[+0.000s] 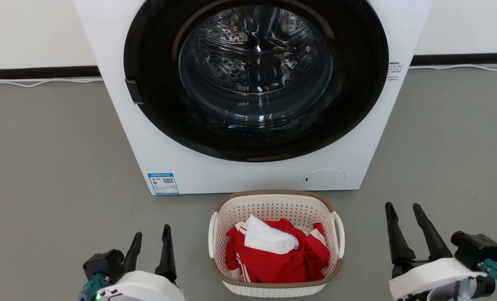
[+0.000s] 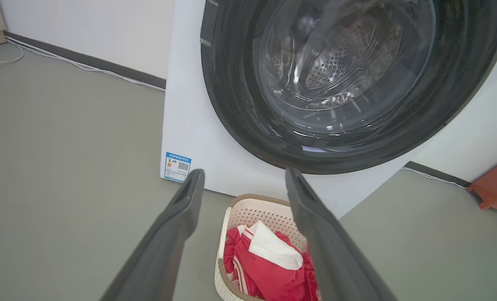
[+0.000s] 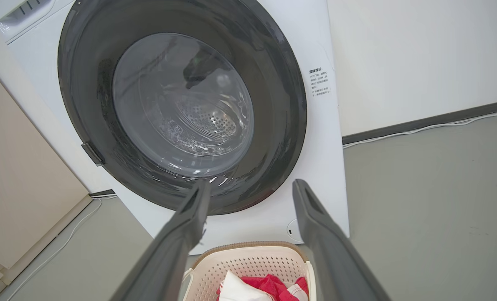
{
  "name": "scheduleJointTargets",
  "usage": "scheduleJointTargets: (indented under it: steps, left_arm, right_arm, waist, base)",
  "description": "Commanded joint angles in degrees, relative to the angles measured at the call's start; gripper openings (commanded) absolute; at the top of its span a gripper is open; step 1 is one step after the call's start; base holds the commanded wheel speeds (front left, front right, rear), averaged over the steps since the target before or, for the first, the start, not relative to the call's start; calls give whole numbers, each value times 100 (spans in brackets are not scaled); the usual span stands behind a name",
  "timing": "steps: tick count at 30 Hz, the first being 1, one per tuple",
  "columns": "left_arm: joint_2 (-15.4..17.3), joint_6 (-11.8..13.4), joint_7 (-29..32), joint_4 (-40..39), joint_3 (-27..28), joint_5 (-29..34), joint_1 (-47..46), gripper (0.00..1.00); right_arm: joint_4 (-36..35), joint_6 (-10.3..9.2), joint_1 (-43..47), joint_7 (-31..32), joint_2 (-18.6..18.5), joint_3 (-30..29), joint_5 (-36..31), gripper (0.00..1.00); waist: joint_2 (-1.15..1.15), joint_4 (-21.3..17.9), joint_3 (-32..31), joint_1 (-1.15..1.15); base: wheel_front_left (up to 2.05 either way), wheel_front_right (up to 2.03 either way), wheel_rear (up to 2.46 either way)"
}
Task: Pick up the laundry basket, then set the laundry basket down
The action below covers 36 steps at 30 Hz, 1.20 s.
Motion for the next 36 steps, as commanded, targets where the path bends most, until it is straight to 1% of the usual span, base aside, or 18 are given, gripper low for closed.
scheduleJointTargets:
  steps: [1, 15, 20, 36]
  left_arm:
    - [50, 65, -102, -153, 93, 235, -146, 100]
    - [63, 259, -354, -160, -64, 1170, -145, 100]
    - [67, 297, -421, -140, -84, 1410, -143, 100]
    - [67, 301, -430, -79, -9, 1388, -166, 100]
  right_arm:
    - [-179, 35, -108, -128, -81, 147, -220, 100]
    - [-163, 40, -80, -380, -108, 212, -1170, 100]
    - [-153, 42, -77, -447, -113, 215, -1418, 100]
    - [-109, 42, -95, -457, -100, 153, -1420, 100]
  waist:
    - [0, 3, 6, 0]
    - [0, -7, 18, 0]
    - [0, -13, 26, 0]
    - [0, -8, 64, 0]
  base:
    - [0, 0, 0]
    - [0, 0, 0]
    - [0, 0, 0]
    - [0, 0, 0]
